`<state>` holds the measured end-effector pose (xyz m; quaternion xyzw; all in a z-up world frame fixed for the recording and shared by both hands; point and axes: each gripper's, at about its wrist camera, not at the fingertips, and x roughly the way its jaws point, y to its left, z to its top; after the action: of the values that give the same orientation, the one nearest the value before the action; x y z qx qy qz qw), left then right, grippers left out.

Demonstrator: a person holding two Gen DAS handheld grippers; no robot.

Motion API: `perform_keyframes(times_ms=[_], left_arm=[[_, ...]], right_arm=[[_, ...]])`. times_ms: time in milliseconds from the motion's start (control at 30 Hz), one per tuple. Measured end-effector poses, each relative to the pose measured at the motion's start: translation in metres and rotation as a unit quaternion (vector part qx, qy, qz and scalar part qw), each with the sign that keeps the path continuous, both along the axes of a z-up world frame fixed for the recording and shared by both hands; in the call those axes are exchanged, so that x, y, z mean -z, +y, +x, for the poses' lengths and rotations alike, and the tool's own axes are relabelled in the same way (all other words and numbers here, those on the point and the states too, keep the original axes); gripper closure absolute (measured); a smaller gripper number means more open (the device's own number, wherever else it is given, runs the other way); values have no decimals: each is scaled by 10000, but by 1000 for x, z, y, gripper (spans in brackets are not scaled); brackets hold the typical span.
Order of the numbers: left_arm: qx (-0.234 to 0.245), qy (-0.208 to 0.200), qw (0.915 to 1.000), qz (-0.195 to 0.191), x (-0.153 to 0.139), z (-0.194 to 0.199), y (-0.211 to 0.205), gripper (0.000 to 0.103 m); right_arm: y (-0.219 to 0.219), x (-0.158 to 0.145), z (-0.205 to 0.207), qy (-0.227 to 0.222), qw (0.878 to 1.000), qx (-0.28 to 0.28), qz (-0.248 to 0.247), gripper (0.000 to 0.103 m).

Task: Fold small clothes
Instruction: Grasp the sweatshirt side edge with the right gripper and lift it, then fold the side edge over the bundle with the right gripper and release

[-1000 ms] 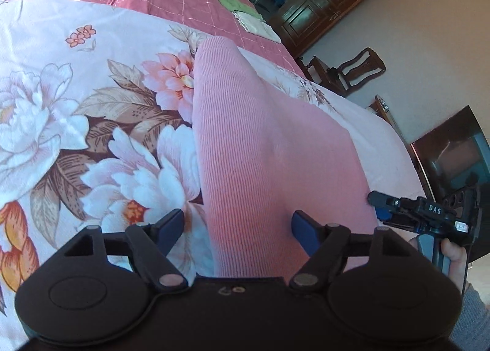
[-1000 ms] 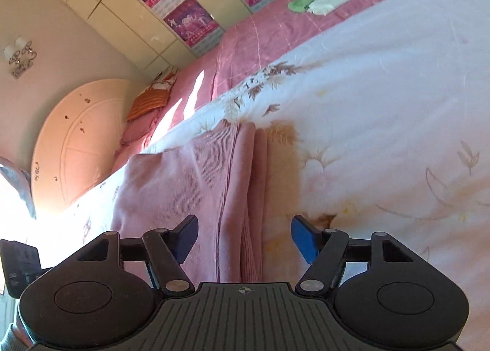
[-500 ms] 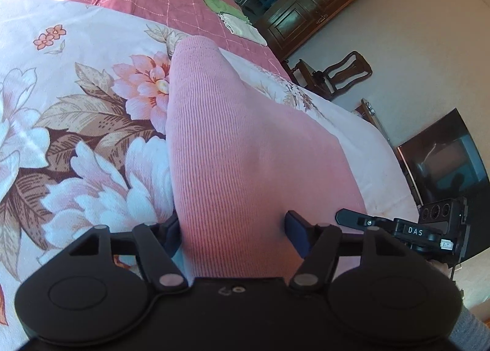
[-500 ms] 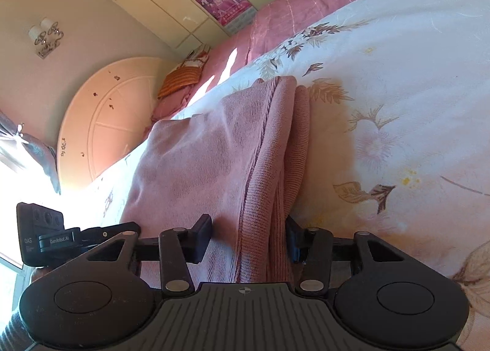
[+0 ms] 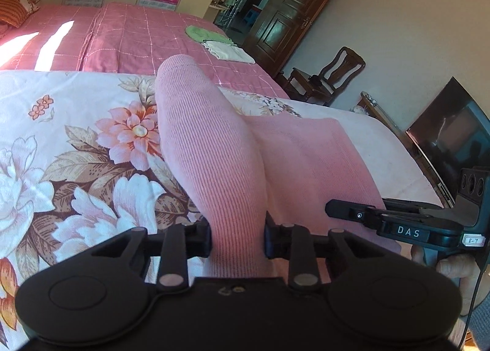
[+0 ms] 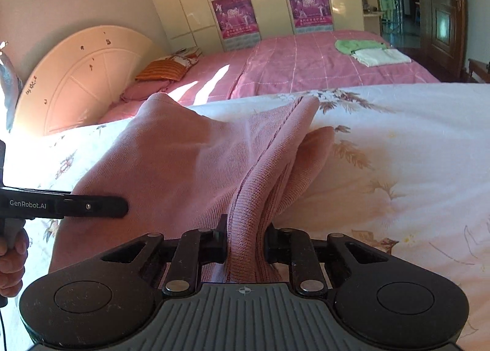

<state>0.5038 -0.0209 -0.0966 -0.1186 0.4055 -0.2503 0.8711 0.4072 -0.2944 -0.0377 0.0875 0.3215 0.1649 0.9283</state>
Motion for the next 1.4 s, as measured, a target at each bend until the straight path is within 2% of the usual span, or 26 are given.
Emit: perform_keyframes(times_ms=[233, 433, 600, 967, 1233, 1267, 1333, 1367, 1400], left_arm=[[40, -282, 9995, 149, -25, -30, 19, 76], [-49, -335, 9993, 172, -43, -58, 64, 76], [-198, -368, 9987, 308, -57, -87, 117, 76], [-754, -154, 9960, 446, -51, -138, 239, 76], [-1059, 365, 9934, 259, -15, -144, 286, 73], [-1121, 447, 9922, 304, -7, -142, 288, 69], [-1265, 610, 9896, 310, 7, -140, 294, 55], [-1347, 616, 9885, 291, 12, -140, 298, 33], [-1473, 564, 9870, 312, 18, -142, 302, 23]], right_arm=[[43, -30, -22, -219, 9993, -231, -215, 84], [88, -46, -48, -313, 9990, -289, -118, 84], [147, -54, -67, -387, 9979, -514, -60, 84], [280, -35, -74, -200, 9932, -1146, 53, 84], [313, 2, -73, 195, 9906, -1355, 71, 84], [313, 11, -71, 289, 9910, -1301, 90, 84], [304, 27, -63, 510, 9926, -1093, 129, 84], [298, 36, -59, 649, 9924, -1025, 199, 84], [290, 47, -56, 819, 9914, -978, 298, 84]])
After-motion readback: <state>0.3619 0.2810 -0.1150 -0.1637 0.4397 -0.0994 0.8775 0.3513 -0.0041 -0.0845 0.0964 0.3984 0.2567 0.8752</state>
